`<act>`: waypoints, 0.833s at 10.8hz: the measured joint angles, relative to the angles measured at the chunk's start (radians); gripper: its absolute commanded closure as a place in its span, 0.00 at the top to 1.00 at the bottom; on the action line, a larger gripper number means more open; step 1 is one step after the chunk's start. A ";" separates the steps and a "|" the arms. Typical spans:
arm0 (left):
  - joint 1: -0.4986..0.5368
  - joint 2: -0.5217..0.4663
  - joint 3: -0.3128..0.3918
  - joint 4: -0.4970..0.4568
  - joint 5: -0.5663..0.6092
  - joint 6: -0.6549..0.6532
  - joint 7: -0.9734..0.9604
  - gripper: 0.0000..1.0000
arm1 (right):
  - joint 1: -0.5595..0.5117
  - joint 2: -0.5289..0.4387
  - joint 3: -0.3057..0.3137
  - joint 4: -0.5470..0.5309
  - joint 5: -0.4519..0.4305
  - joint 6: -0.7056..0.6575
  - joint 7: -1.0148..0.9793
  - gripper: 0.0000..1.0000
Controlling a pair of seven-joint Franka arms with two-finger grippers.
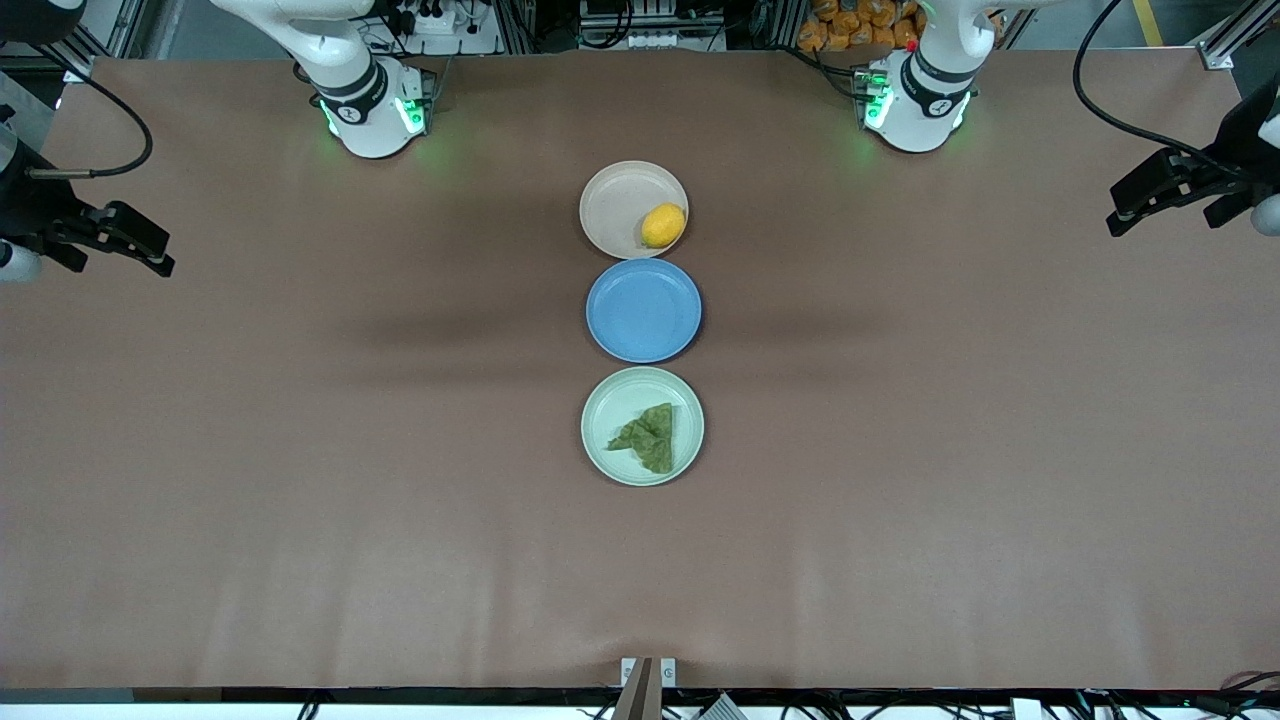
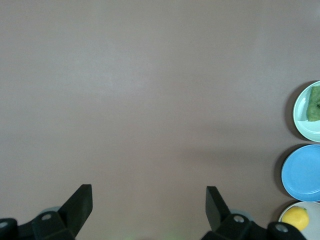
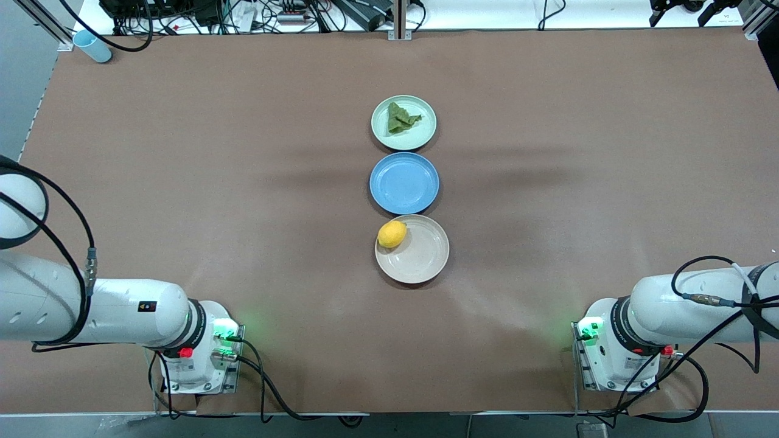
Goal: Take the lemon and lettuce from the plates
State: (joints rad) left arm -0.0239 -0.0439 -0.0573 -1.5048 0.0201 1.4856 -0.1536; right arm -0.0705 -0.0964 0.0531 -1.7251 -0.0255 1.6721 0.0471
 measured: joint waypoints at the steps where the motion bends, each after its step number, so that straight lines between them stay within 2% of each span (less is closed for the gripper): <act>1: 0.000 0.000 0.000 0.000 0.000 0.000 0.000 1.00 | 0.000 0.000 0.000 0.000 0.000 -0.001 0.000 1.00; 9: -0.001 0.000 -0.001 0.000 0.000 -0.003 0.000 1.00 | 0.000 0.000 -0.001 0.039 0.000 0.001 0.000 1.00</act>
State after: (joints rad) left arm -0.0253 -0.0438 -0.0579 -1.5052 0.0201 1.4821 -0.1532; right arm -0.0706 -0.0961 0.0523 -1.6857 -0.0255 1.6732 0.0472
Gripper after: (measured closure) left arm 0.000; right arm 0.000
